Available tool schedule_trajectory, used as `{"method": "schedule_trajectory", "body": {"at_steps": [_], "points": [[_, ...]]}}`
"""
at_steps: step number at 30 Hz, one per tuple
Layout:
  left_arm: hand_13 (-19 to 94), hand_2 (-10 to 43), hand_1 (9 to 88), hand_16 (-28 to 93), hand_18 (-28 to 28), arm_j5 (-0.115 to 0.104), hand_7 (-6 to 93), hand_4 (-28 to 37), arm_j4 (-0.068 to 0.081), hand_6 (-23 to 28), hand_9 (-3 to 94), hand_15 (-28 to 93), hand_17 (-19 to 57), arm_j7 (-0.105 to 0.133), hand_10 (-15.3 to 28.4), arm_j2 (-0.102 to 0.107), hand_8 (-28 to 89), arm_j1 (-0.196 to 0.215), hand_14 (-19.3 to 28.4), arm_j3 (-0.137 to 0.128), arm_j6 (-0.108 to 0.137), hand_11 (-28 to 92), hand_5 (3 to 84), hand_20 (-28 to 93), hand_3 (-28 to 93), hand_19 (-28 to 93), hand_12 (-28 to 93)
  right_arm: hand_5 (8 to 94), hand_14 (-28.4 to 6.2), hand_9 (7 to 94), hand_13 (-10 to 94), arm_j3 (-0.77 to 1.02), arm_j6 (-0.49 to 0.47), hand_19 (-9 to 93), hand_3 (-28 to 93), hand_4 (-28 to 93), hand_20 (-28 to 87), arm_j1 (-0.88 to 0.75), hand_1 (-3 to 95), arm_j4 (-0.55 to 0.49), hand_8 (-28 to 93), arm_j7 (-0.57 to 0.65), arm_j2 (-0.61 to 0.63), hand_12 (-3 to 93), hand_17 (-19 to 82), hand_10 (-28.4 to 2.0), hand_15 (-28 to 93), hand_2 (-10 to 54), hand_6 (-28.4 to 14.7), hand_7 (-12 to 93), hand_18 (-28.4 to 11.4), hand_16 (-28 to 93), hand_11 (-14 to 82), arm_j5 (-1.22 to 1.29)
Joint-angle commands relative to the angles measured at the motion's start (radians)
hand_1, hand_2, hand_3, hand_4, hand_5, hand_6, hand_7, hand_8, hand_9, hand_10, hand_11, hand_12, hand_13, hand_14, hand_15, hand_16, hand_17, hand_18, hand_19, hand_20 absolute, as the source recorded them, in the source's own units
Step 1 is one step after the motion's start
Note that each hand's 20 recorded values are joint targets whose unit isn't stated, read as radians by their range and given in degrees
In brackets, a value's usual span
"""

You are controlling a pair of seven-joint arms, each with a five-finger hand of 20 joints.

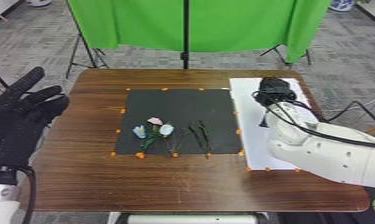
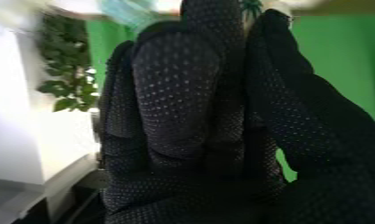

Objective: Arrange flowers

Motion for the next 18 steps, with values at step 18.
{"method": "schedule_trajectory", "body": {"at_steps": [18], "points": [[27,6.7,23.1,-11,26.3,0.005,16.7,-22.7,0.0,7.9,34.1,62,-5.2,0.0,21.3,-0.008,-10,0.009,28.4,0.003,0.0,32,32.9,27,78,62,13,87.2,-1.5,92.8,86,-0.015,0.003,93,72,-28,0,-0.053,52.6,-0.121,4,-0.102,-0.296,29.9,43,-6.9,56,-9.5,2.4,16,-15.5,21,13.0,-0.012]]}}
